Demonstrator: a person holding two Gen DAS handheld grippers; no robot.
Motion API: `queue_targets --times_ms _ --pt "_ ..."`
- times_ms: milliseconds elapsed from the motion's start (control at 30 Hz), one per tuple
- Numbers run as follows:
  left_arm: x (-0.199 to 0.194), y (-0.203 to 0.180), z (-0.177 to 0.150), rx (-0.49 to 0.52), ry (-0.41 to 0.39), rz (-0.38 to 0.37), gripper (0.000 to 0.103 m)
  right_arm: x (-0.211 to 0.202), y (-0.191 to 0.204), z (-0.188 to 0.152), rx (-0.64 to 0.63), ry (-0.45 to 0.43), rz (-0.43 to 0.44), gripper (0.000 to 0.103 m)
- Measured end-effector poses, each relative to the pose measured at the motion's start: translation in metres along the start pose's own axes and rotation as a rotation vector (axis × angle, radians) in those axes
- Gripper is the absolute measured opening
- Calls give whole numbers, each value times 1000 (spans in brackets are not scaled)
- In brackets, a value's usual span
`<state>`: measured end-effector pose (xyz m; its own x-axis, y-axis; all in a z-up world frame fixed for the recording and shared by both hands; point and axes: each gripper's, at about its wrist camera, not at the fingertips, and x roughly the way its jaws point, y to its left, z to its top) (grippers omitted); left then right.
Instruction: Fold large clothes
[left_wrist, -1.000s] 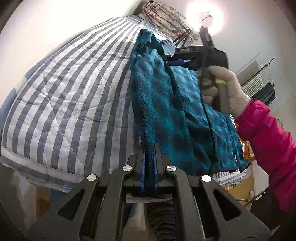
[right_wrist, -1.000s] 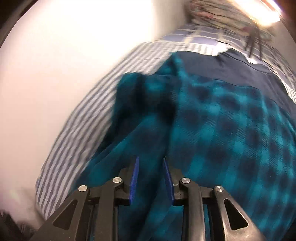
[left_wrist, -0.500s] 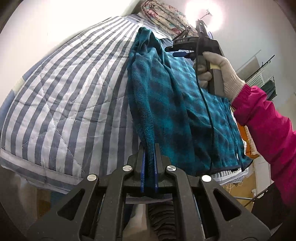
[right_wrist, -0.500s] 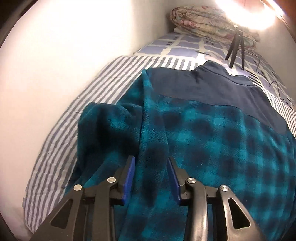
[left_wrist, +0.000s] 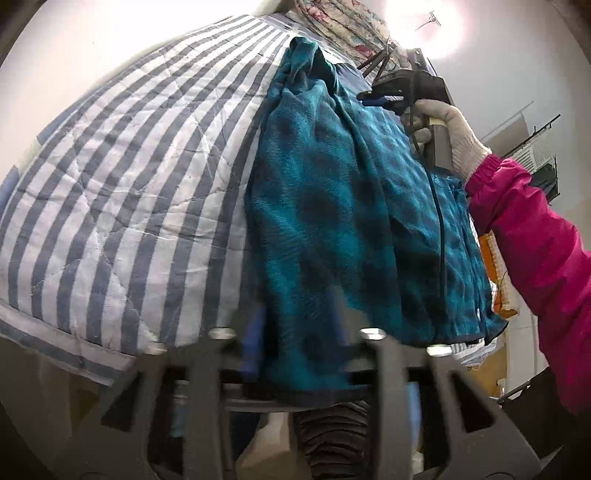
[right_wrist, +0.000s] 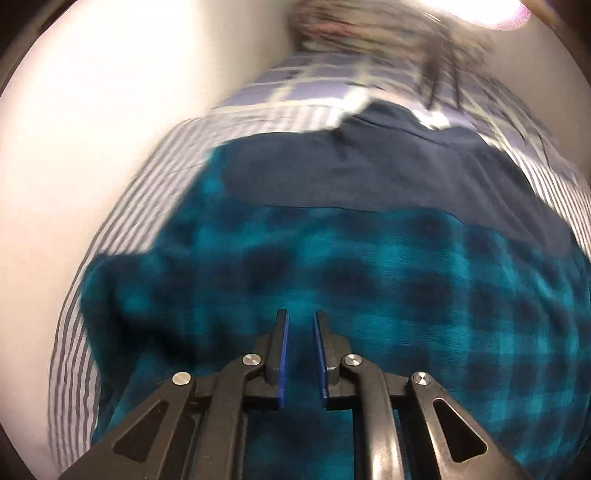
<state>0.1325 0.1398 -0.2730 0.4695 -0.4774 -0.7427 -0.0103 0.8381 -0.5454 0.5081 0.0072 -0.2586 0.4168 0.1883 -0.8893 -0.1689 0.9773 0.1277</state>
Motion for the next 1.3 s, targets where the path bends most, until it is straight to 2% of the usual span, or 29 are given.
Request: queue_targets --times_ms 67,100,133,167,500,567,700,767,867,967,1033,1100,1200,1267,1300 --pt "1 -3 0 10 -1 0 38 -5 -5 5 4 -25 86 14" --pt "1 -5 0 14 -4 5 38 -7 -1 8 -20 -34 129 30" --pt "2 -7 1 17 -5 9 38 -10 5 9 -45 -45 137 38" --pt "4 -8 1 18 -3 11 38 -11 14 11 -81 -56 125 40" --pt "12 -14 -1 50 7 36 38 28 47 35 -80 -7 163 39" --pt "14 -14 0 49 11 41 38 35 52 38 -110 14 132 38" --pt "18 -16 0 50 13 44 38 36 46 41 -179 40 32 23" --pt "21 -16 0 54 16 45 38 34 32 46 -168 39 0 24" --pt "23 -18 0 62 17 45 38 24 13 49 -90 31 82 24" --pt "25 -18 1 56 17 40 37 26 15 46 -111 48 107 22" --pt "24 -16 1 51 13 37 22 34 18 42 -137 58 103 14" --pt "21 -15 1 48 4 32 12 45 10 38 -59 88 181 2" --pt "14 -12 1 48 -14 24 8 53 -5 35 101 89 315 0" --pt "10 -13 0 56 -24 24 8 49 -11 36 201 53 485 0" --pt "8 -14 0 60 -28 25 8 45 -14 38 217 12 530 0"
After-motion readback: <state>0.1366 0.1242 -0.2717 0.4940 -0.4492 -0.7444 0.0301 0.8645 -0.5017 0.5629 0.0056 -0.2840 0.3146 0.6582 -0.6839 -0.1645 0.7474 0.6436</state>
